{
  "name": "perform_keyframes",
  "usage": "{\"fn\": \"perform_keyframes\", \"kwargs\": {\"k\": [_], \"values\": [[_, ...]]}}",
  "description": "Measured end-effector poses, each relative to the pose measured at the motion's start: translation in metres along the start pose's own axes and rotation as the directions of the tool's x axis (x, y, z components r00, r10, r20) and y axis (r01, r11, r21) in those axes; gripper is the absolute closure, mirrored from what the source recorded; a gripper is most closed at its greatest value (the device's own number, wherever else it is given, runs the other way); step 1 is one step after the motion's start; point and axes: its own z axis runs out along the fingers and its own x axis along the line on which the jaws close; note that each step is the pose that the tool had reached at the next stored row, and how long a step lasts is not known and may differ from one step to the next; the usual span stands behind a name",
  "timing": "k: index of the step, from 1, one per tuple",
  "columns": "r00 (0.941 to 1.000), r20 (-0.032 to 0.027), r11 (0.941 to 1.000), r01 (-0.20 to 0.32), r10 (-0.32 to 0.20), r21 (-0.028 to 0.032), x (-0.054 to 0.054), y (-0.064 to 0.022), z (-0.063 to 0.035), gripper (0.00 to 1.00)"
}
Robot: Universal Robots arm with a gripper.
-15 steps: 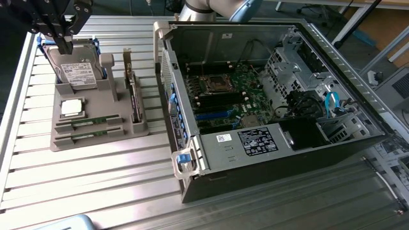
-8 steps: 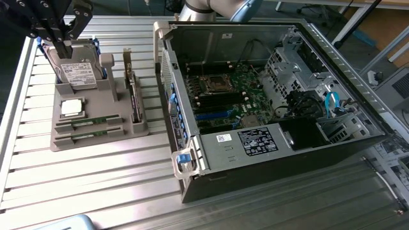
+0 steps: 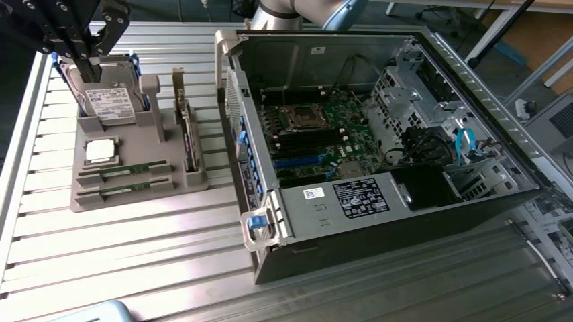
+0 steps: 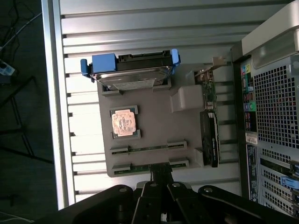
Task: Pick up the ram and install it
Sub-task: 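Pick up the ram and move it above insertion slot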
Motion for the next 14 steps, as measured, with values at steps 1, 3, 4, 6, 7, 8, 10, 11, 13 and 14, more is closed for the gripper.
{"fn": "perform_keyframes", "kwargs": {"k": [1,3,4,6,7,8,10,11,13,14], "values": [[1.0,0.0,1.0,0.0,0.0,0.0,0.0,0.0,0.0,0.89],[1.0,0.0,1.0,0.0,0.0,0.0,0.0,0.0,0.0,0.89],[1.0,0.0,1.0,0.0,0.0,0.0,0.0,0.0,0.0,0.89],[1.0,-0.0001,1.0,0.001,-0.001,0.0,0.0,0.0,0.0,0.89],[1.0,0.0,1.0,0.002,-0.002,-0.0001,0.0,0.0,0.0,0.89],[1.0,-0.0002,1.0,0.005,-0.005,-0.0001,0.0,0.0,0.0,0.89],[0.9999,-0.0006,0.9999,0.012,-0.012,-0.0003,0.0,0.0,0.0,0.89],[0.9999,-0.0007,0.9999,0.016,-0.016,-0.0004,0.0,0.0,0.0,0.89],[0.9995,-0.0013,0.9995,0.03,-0.03,-0.0008,0.0,0.0,0.0,0.89],[0.9993,-0.0016,0.9993,0.037,-0.037,-0.001,0.0,0.0,0.0,0.89]]}}
